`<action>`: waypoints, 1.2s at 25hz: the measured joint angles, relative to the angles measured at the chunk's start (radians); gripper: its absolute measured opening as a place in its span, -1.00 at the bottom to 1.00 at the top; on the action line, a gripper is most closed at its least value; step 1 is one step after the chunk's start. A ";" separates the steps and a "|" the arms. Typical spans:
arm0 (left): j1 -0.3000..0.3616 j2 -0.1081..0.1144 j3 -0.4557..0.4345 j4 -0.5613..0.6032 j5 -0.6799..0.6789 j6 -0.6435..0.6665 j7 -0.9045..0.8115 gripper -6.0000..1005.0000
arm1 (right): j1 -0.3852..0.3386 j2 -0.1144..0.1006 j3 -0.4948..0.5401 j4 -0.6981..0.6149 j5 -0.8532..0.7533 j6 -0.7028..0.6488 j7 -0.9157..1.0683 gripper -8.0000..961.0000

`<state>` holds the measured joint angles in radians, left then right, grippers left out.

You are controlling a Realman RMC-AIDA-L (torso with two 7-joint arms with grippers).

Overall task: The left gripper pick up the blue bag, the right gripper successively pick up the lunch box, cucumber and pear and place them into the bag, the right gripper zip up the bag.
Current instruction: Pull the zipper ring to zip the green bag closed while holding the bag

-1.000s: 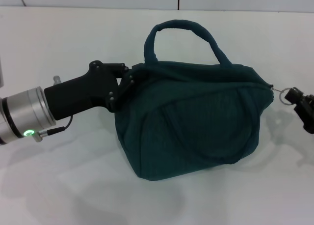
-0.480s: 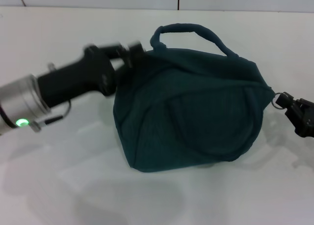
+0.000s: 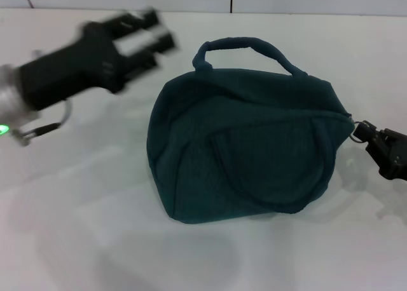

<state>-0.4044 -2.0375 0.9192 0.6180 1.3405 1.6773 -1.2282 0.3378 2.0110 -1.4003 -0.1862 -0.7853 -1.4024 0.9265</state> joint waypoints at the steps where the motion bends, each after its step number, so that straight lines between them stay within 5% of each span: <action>1: -0.011 -0.007 0.009 0.050 0.047 -0.001 -0.046 -0.11 | 0.000 0.000 0.000 -0.001 0.000 -0.001 0.000 -0.96; 5: -0.071 -0.048 0.029 0.238 0.238 -0.012 -0.244 0.00 | 0.001 0.000 0.000 -0.002 0.000 -0.005 0.000 -0.96; 13: -0.225 -0.045 0.145 0.412 0.433 -0.084 -0.574 -0.01 | -0.005 0.002 0.000 0.003 0.001 -0.008 0.000 -0.96; 22: -0.411 -0.048 0.240 0.445 0.667 -0.138 -0.851 -0.02 | -0.005 0.002 -0.002 0.004 0.000 -0.015 -0.001 -0.96; 30: -0.433 -0.048 0.282 0.448 0.768 -0.209 -0.922 -0.02 | -0.010 0.002 -0.002 0.004 0.000 -0.024 -0.002 -0.96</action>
<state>-0.8373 -2.0855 1.2014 1.0661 2.1087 1.4687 -2.1498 0.3282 2.0126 -1.4021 -0.1825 -0.7855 -1.4263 0.9250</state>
